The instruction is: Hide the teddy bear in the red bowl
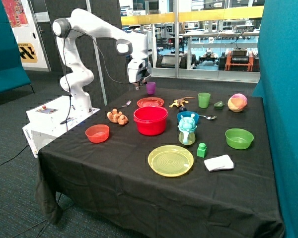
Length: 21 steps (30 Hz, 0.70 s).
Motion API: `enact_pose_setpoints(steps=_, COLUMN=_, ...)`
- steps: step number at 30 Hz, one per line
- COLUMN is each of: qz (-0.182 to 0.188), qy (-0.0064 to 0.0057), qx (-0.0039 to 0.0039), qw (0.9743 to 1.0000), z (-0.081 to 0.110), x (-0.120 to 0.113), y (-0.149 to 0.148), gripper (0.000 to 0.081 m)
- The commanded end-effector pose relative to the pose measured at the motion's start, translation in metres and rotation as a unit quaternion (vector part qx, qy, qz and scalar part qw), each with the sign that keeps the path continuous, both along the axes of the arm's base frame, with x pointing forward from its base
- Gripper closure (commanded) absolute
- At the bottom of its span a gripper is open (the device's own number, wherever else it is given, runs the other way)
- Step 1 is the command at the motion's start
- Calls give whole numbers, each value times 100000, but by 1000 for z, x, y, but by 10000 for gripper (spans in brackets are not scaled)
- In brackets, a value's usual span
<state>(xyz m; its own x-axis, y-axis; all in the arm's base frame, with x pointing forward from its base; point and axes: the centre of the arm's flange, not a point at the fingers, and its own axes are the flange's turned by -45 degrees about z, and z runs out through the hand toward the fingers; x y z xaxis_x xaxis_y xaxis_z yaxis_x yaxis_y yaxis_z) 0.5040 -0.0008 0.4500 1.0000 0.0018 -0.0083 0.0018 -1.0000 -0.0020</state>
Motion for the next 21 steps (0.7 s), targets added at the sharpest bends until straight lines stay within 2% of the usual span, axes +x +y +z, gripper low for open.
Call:
enact_pose_setpoints(steps=1, qz=6640, qy=-423, qx=-72, qw=99778, z=0, x=-4, y=1, gripper=0)
enact_pose_setpoints(steps=5, qz=5564, qy=-422, qx=-76, qw=99844, z=-1, x=-13, y=-10, gripper=0)
enact_pose_setpoints(steps=6, qz=5458, qy=-422, qx=-77, qw=99850, z=-1, x=-14, y=-11, gripper=85)
enact_pose_setpoints(steps=7, qz=5329, qy=-422, qx=-77, qw=99857, z=-1, x=-15, y=-12, gripper=135)
enact_pose_setpoints(steps=9, qz=4726, qy=-421, qx=-80, qw=99887, z=-3, x=-19, y=-18, gripper=173)
enact_pose_setpoints(steps=21, qz=2235, qy=-419, qx=-90, qw=99974, z=-9, x=-37, y=-50, gripper=163)
